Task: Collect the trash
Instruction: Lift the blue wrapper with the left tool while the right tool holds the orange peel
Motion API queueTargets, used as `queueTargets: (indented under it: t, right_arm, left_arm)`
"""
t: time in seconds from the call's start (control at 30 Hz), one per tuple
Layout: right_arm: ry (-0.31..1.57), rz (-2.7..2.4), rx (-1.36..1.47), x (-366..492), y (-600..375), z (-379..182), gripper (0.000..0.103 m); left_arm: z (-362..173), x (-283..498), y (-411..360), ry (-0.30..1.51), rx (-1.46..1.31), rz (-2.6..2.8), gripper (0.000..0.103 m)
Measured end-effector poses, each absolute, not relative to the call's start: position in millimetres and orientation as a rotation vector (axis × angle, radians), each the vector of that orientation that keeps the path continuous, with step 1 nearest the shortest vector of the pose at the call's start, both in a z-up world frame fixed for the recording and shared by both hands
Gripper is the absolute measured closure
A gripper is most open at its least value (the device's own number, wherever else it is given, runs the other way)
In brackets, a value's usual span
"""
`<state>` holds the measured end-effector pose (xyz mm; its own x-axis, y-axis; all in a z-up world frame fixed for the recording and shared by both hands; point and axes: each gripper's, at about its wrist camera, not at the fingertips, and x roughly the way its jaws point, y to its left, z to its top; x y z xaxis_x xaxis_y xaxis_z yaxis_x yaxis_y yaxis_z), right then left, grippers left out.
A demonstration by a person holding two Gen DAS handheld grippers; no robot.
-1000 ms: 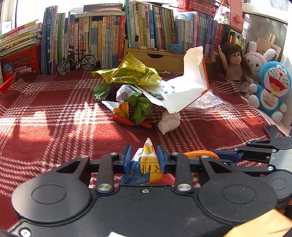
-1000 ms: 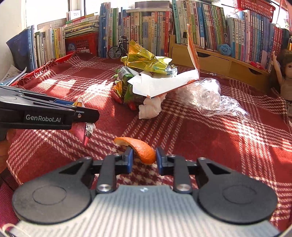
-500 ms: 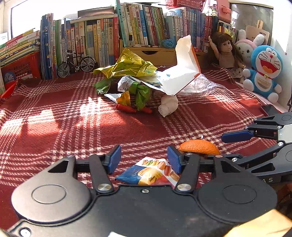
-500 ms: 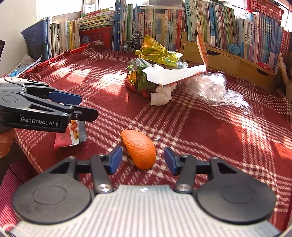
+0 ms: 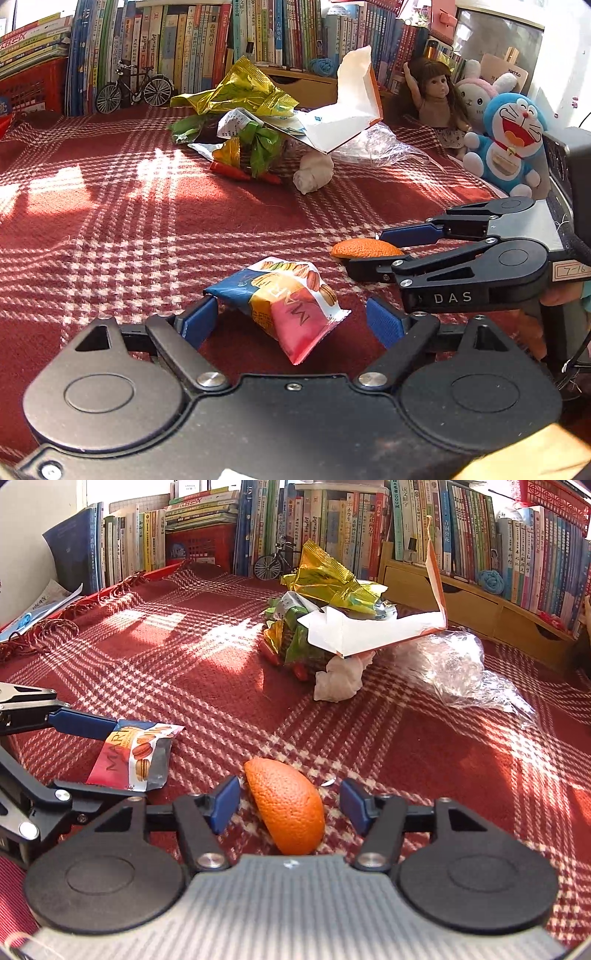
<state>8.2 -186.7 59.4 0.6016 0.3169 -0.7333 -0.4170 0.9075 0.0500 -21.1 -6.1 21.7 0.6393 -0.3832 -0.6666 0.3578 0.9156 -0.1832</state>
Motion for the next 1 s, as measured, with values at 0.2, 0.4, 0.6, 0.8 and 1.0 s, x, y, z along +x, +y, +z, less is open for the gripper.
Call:
queueTargets:
  t: [0.2,0.4,0.6,0.8,1.0]
  right_arm:
    - [0.786,0.447,-0.134,-6.2,-184.9,58.3,0.057]
    - [0.776,0.458,-0.130,-17.6,-185.3,60.5,0.057]
    - [0.772,0.457,-0.129,-28.8,-184.1,60.9,0.057]
    - [0.771,0.458,-0.142,-35.4,-179.2,62.1,0.057]
    - [0.780,0.458,-0.103,-45.2,-184.6,66.1,0.057]
  left_arm:
    - [22.4,-21.6,-6.8,0.742,-0.028,-0.458,0.037]
    - [24.2,-11.7,11.3,0.793,-0.204,-0.501,0.026]
    - [22.0,-4.0,13.1,0.796,-0.274,-0.473,0.055]
    - [23.4,-7.0,8.3,0.786,-0.276,-0.450,0.073]
    - [37.9,-26.3,7.1,0.741,-0.221,-0.446,0.078]
